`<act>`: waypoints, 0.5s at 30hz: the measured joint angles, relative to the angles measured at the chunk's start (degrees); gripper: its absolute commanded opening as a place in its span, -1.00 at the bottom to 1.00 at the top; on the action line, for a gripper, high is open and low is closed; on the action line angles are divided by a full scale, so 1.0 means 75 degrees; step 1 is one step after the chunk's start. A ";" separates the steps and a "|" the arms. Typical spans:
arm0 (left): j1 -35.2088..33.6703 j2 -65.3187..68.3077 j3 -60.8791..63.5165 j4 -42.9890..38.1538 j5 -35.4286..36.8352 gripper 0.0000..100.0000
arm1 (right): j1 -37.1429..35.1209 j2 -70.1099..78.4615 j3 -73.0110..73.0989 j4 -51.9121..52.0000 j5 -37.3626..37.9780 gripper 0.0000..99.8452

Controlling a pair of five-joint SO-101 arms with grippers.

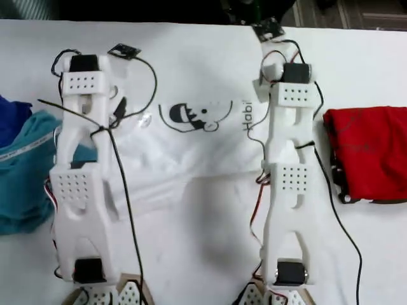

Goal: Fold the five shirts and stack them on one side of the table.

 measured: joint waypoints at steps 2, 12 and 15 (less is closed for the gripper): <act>0.0000 -0.0281 0.0000 0.0000 0.0000 -0.96 | 0.0012 -0.0117 0.0000 0.0211 0.0000 -0.96; 0.0000 -0.2438 0.1571 0.0000 -0.0012 -0.96 | 0.0223 -0.0352 0.0047 0.0305 0.0000 -0.96; 0.0000 -0.2673 0.2157 -0.0141 -0.0012 -0.94 | 0.0293 -0.0352 0.0129 0.0223 0.0000 -0.96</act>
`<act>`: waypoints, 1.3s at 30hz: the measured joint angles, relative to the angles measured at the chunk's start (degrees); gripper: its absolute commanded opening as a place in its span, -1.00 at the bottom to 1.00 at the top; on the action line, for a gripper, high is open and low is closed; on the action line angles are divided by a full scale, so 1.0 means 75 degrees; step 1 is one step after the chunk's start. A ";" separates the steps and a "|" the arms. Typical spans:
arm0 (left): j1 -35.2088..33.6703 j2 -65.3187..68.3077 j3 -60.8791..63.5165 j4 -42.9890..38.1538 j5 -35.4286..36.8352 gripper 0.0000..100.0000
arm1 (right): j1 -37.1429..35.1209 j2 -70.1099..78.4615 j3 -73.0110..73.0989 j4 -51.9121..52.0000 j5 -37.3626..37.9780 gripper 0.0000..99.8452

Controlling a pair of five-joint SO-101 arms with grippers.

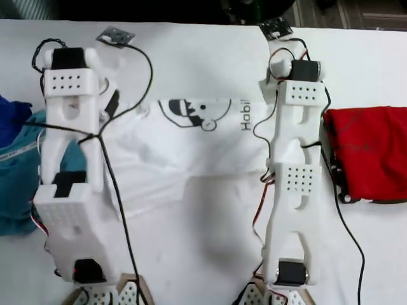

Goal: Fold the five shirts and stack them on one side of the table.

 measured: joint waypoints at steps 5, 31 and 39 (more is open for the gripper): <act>0.0000 0.0000 0.0445 -0.0094 0.0012 -0.71 | 0.0188 0.0399 0.0000 -0.0234 0.0000 -0.96; -0.0129 0.0000 -0.1055 0.0035 0.0141 -0.67 | -0.0621 0.0481 0.0000 0.0082 0.0000 -0.96; -0.0012 0.0000 -0.0082 0.0035 0.0152 -0.66 | -0.0738 0.0481 0.0000 0.0152 0.0000 -0.96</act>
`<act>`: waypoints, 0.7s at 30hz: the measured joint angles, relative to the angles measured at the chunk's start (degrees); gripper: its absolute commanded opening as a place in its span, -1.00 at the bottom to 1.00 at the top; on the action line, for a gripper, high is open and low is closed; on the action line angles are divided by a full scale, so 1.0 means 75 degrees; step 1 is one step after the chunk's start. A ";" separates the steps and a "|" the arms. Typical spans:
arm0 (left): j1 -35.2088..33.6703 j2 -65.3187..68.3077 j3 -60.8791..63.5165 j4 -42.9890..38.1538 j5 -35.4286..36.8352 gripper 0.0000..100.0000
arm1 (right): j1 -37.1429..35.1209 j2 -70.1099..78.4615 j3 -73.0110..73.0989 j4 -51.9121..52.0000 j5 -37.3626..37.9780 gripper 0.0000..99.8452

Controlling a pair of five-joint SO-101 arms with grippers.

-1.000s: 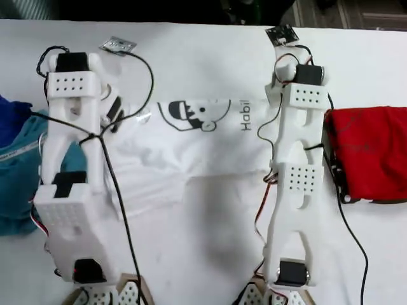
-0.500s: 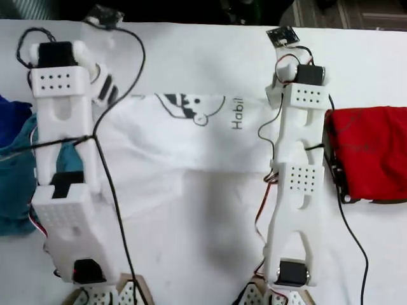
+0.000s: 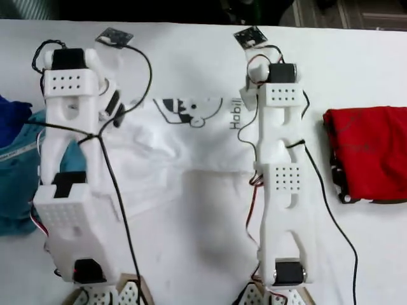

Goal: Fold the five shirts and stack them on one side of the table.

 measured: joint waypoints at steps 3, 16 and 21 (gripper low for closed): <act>0.0000 0.0000 0.0047 0.0000 0.0000 -0.66 | -0.0035 -0.0094 0.0129 0.0012 0.0000 -0.96; -0.0129 -0.0352 -0.0211 -0.0035 -0.0012 -0.67 | -0.0152 -0.0785 0.3751 -0.0527 0.0000 -0.96; -0.0539 -0.0914 -0.0492 0.0047 0.0000 -0.67 | 0.0012 -0.0785 0.3552 -0.0305 0.0270 -0.96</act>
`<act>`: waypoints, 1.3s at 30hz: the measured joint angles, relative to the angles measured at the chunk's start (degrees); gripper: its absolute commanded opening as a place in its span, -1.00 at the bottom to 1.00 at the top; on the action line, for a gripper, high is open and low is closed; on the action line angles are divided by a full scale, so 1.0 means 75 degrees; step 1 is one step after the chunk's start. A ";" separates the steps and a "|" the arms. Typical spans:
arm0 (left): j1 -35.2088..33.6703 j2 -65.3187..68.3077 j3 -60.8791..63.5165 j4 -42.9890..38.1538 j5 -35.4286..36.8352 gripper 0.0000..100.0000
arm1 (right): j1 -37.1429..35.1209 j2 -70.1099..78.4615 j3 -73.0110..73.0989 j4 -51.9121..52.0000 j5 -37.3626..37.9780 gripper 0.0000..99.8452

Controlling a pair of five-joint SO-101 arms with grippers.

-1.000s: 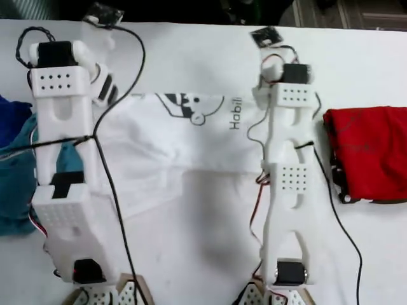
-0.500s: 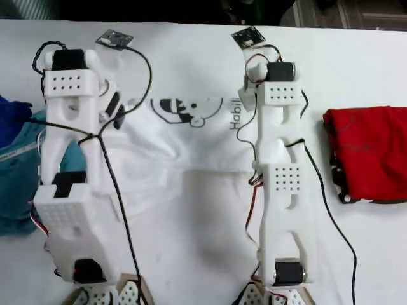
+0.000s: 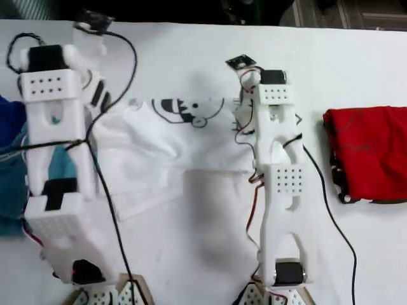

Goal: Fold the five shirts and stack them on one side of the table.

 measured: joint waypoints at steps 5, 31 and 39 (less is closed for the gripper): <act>-0.0305 -0.0645 0.0328 0.0023 0.0000 -0.67 | 0.0211 -0.0727 0.0363 0.0281 0.0012 -0.96; -0.1817 -0.1465 0.1594 0.0023 -0.0012 -0.67 | -0.0141 -0.6107 0.8158 -0.0586 -0.1102 -0.66; -0.1817 -0.1465 0.1594 0.0023 -0.0012 -0.79 | -0.0070 -0.5029 0.8158 -0.1524 -0.1102 -0.66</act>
